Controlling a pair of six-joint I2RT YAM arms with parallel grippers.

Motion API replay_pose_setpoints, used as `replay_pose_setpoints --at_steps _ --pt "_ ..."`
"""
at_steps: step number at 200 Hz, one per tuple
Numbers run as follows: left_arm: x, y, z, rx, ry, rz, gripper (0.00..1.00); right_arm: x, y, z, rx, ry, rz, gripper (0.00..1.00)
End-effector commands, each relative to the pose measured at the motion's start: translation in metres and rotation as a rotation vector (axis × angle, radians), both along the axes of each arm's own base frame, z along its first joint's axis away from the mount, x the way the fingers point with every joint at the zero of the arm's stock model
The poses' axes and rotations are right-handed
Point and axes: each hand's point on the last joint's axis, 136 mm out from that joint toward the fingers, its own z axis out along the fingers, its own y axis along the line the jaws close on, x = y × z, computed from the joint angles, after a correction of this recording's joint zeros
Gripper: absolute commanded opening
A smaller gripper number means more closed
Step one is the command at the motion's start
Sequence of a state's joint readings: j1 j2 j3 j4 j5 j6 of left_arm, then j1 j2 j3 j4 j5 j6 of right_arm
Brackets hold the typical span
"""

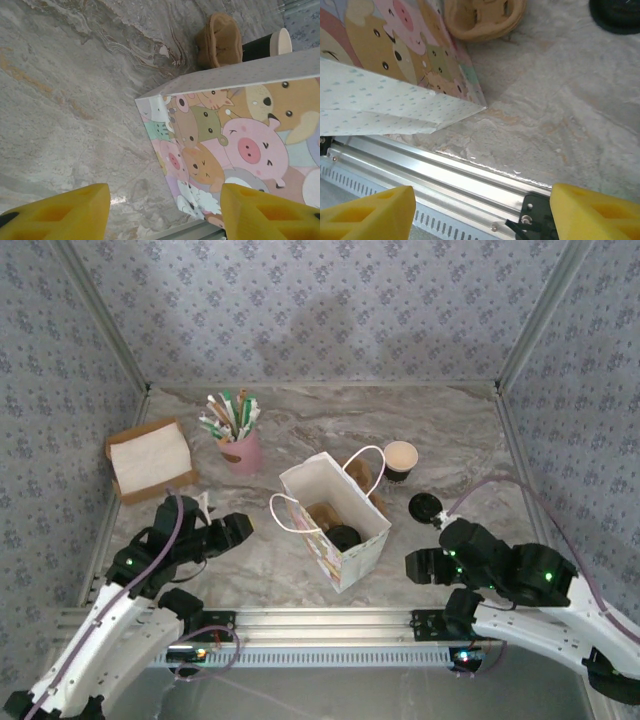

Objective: Pack the takeout coffee

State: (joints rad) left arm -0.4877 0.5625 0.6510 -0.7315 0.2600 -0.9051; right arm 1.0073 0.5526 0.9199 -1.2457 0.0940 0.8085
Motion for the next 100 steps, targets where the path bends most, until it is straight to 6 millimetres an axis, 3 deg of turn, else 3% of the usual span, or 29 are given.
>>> replay_pose_setpoints --at_steps 1,36,100 --pt "0.015 -0.016 0.013 -0.076 -0.055 -0.014 0.60 -0.002 0.027 -0.003 0.107 0.013 0.075 0.73" --pt "0.028 -0.039 -0.003 -0.132 -0.022 -0.037 0.57 0.002 0.051 -0.021 0.166 0.023 0.121 0.72" --pt "0.038 -0.080 -0.012 -0.109 -0.024 -0.106 0.57 0.015 0.077 -0.037 0.242 0.009 0.142 0.69"
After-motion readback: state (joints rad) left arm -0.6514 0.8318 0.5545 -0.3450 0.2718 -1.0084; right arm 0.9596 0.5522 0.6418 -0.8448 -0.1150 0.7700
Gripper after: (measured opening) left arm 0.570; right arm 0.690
